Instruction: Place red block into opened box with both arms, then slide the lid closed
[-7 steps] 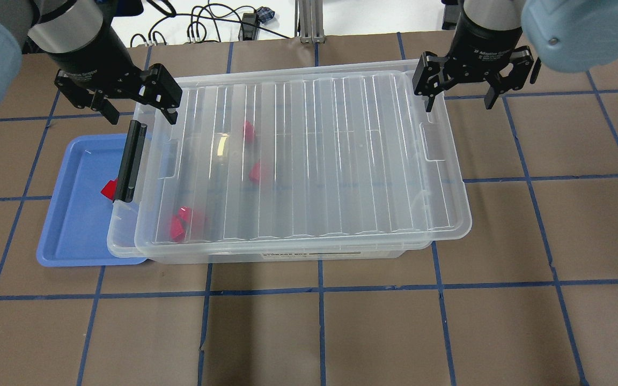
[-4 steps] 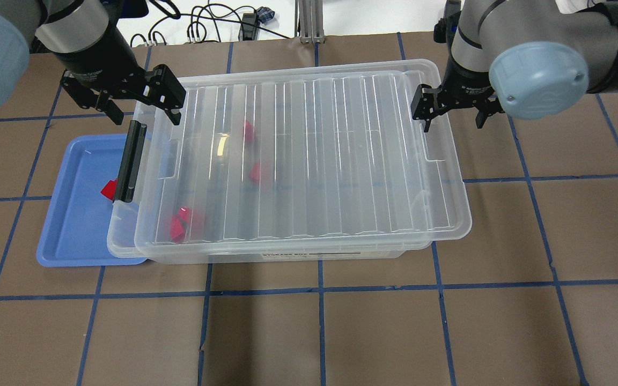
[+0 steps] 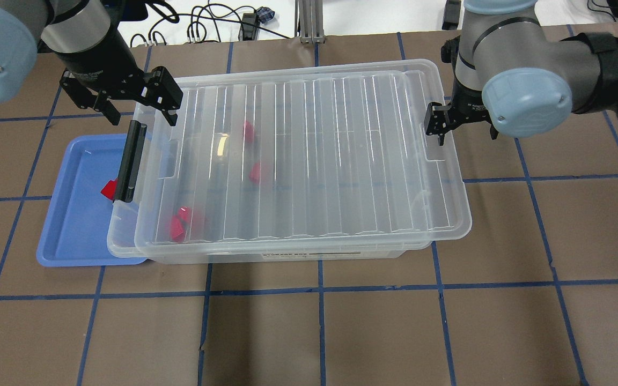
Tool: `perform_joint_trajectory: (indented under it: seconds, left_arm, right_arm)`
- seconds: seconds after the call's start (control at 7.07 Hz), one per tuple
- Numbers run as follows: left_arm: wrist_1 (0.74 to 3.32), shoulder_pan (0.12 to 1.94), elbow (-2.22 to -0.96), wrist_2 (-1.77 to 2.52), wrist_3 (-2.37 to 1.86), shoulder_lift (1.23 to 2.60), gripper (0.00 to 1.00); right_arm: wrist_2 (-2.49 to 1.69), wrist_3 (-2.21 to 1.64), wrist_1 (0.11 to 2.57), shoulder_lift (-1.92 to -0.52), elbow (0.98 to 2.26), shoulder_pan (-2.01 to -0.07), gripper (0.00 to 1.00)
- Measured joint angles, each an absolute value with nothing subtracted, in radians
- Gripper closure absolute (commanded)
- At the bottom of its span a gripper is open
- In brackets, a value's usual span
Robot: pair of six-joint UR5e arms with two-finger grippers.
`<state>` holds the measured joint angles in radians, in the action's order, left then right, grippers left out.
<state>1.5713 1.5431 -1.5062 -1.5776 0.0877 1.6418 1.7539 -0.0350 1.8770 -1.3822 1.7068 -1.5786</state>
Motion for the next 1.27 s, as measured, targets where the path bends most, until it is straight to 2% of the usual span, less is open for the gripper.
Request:
perform_joint_trajectory:
  seconds: [0.85, 1.27]
  left_arm:
    - [1.603, 1.534, -1.515, -1.546, 0.070, 1.629, 0.00]
    - [1.681, 1.349, -1.525, -1.449, 0.163, 1.630, 0.00]
  right_arm:
    - [1.843, -0.007, 1.878, -1.382, 1.715, -1.432, 0.00]
    - [1.843, -0.007, 1.876, -1.382, 1.715, -1.353, 0.00]
